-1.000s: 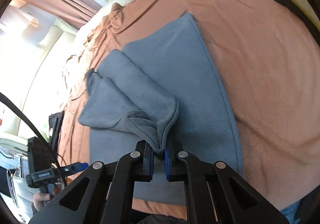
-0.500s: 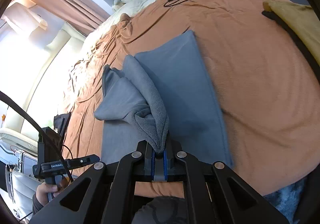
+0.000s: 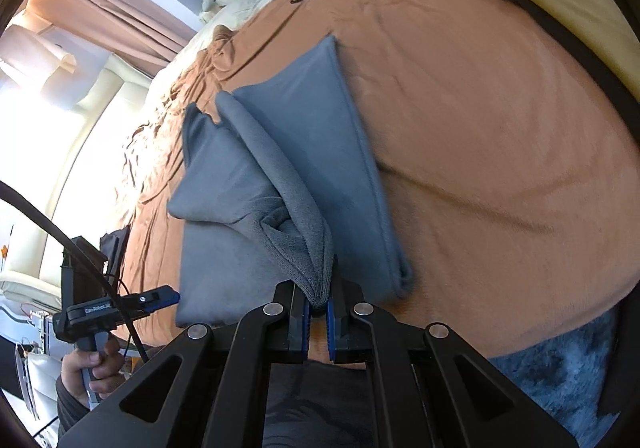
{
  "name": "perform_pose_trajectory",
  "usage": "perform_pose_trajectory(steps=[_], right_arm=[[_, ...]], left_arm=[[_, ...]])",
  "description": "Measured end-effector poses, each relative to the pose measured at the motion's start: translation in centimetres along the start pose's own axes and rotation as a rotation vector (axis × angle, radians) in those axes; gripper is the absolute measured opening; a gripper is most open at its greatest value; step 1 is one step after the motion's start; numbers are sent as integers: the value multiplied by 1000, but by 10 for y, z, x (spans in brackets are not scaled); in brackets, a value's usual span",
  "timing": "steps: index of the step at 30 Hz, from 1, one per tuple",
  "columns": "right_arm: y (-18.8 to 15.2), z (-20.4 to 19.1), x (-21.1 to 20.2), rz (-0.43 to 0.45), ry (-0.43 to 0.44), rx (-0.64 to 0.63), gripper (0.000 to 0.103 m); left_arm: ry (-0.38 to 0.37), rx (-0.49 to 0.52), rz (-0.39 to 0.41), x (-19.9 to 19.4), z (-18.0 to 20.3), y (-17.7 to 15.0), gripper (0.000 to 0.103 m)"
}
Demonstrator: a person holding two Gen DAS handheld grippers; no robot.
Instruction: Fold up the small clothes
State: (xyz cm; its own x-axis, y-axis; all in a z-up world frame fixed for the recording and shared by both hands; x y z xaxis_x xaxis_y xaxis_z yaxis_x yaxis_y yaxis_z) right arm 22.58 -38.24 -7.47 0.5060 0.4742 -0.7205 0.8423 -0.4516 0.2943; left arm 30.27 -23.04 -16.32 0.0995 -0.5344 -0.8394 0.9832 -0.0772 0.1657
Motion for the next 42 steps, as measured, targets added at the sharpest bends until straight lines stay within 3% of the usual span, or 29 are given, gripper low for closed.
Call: perform_pose_trajectory(steps=[9,12,17,20,26,42], right_arm=[[-3,12,15,-77,-3,26,3],[5,10,7,-90,9,11,10],[26,2,-14,-49,6,-39,51],[45,-5,-25,-10,23,-56,52],[73,-25,-9,-20,0,-118,52],[138,-93,134,-147,-97,-289,52]], left_arm=[[-23,-23,-4,4,-3,3,36],[-46,-30,25,-5,-5,11,36],[-66,-25,74,-18,-6,25,36],[-76,-23,95,-22,-6,31,36],[-93,-35,128,-28,-14,42,36],[-126,-114,191,-43,-47,64,36]])
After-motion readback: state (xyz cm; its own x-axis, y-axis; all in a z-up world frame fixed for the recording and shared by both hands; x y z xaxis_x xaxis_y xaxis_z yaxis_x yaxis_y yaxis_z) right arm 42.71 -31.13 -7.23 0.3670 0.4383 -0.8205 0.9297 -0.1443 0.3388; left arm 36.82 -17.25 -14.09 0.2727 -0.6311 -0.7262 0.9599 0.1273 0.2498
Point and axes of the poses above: each gripper's, at about its wrist camera, not at the fingertips, and x roughly the way its jaws point, z to its right, y to its top, the point moved 4 cm from there along x, roughly the way its jaws point, and after that the axes turned 3 degrees about y, right-handed, at the moved point
